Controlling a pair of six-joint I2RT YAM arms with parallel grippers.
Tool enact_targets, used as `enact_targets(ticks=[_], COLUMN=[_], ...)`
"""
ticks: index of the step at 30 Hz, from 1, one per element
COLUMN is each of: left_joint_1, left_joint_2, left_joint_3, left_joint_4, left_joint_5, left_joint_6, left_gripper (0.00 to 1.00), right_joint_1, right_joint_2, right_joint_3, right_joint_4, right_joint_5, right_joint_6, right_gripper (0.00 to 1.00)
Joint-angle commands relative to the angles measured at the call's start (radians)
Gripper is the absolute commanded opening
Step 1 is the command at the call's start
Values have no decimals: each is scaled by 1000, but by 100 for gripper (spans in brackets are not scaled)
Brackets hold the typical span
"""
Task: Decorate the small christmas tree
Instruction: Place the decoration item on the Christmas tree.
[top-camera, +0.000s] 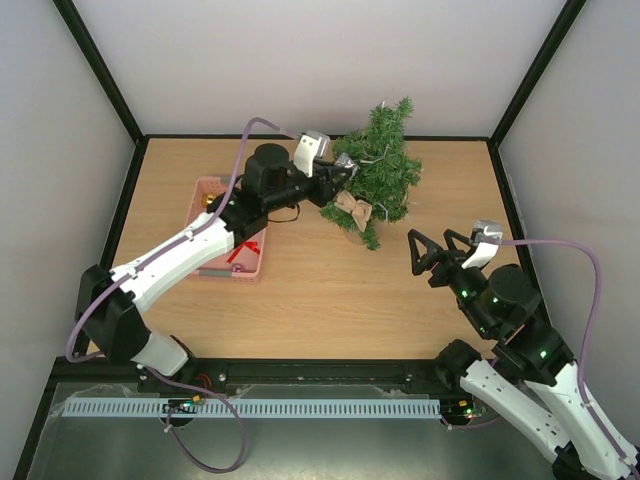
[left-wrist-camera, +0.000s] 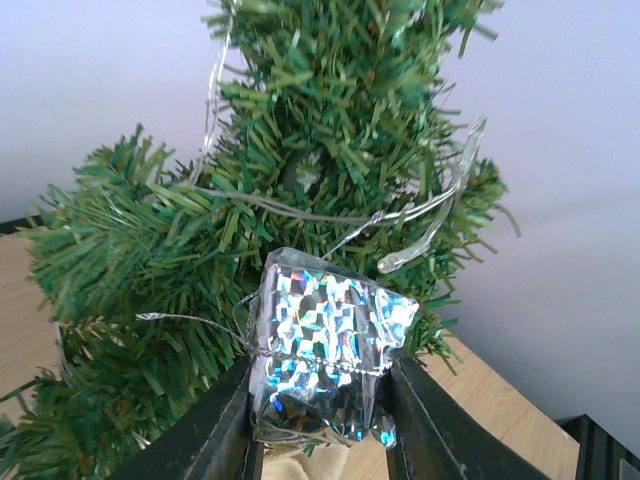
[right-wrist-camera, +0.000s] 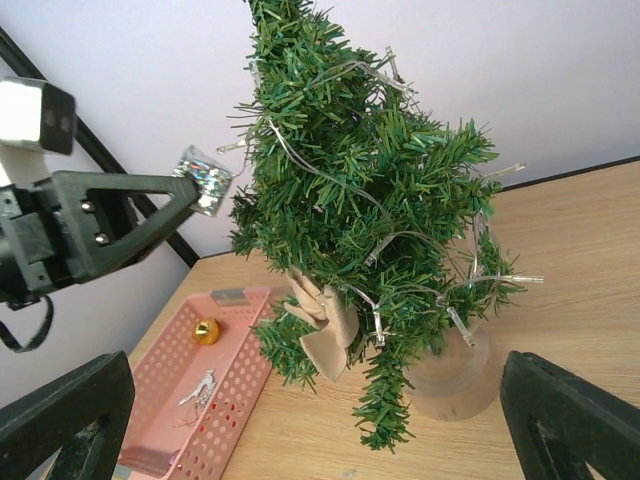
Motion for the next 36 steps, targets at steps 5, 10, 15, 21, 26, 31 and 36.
enact_targets(ticks=[5, 10, 15, 21, 26, 31, 36], left_joint_1=[-12, -12, -14, -13, -14, -13, -14], left_joint_2=[87, 126, 158, 198, 221, 231, 228], left_joint_3=[82, 120, 150, 175, 180, 187, 188], left_joint_4=[-23, -31, -34, -41, -44, -50, -42], left_joint_5=[30, 38, 39, 34, 45, 47, 56], left_joint_6=[54, 72, 90, 105, 106, 112, 115], left_gripper=[32, 32, 32, 32, 33, 33, 33], right_joint_1=[-3, -4, -3, -3, -3, -3, -4], right_joint_2=[-20, -22, -21, -21, -19, -19, -20], right_joint_3=[30, 30, 30, 30, 32, 30, 27], right_joint_4=[9, 11, 12, 14, 17, 17, 17], right_joint_5=[15, 15, 16, 19, 18, 19, 20], right_joint_6=[-11, -13, -12, -20, -21, -22, -21], right_gripper=[98, 98, 98, 99, 99, 99, 99])
